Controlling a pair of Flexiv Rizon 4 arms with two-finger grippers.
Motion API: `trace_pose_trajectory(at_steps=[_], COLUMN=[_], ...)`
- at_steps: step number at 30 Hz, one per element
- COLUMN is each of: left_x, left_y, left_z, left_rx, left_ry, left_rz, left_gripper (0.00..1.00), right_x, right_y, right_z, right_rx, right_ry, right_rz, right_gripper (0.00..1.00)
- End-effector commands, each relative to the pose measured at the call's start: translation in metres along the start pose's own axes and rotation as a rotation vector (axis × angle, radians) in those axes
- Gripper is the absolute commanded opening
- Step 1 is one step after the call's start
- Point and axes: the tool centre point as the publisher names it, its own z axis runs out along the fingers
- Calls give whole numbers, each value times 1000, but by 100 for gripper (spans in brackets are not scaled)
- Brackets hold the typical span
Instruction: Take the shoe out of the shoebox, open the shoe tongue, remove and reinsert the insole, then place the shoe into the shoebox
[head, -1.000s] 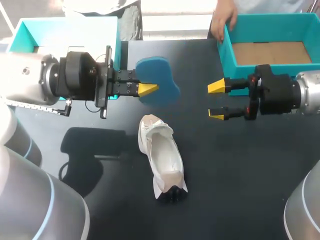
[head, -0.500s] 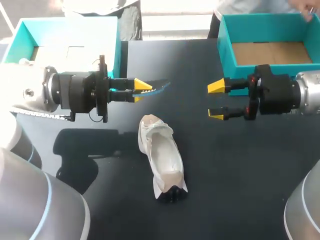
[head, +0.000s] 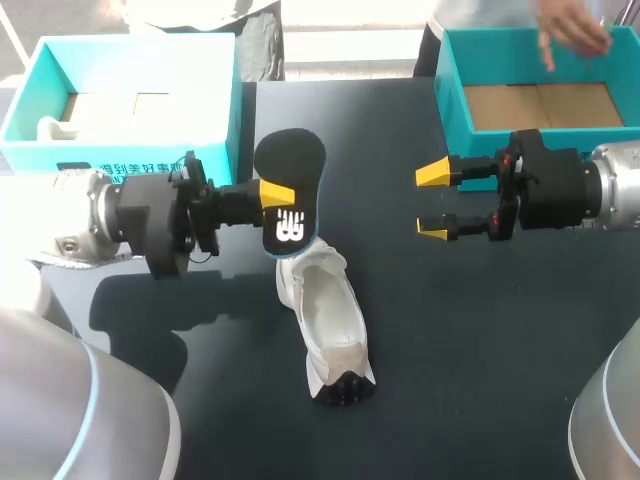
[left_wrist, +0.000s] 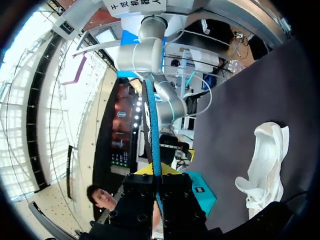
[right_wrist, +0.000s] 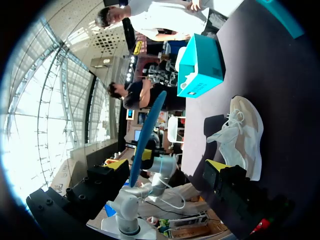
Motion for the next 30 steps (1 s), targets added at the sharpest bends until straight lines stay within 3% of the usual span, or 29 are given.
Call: trace_pose_trajectory(at_steps=[1,4,6,15,30], left_x=[5,5,21,58,58], left_y=[-9,-9,-11,-14,-21], left_z=[0,0,1,6,48], left_rx=[-45,-45,-26,16,66], left_ry=[-45,-45,30,137,108], left_rz=[170,170,170,203,292], left_gripper=[0,0,0,0,0], right_x=[0,0,0,3,-1], right_y=[0,0,0,8,22], right_z=[2,2,2,21,69], right_rx=[0,0,0,42,81], right_ry=[-2,-2,-2,18,24], right_rz=[1,1,1,-15,2], right_gripper=[100,100,100,100,100])
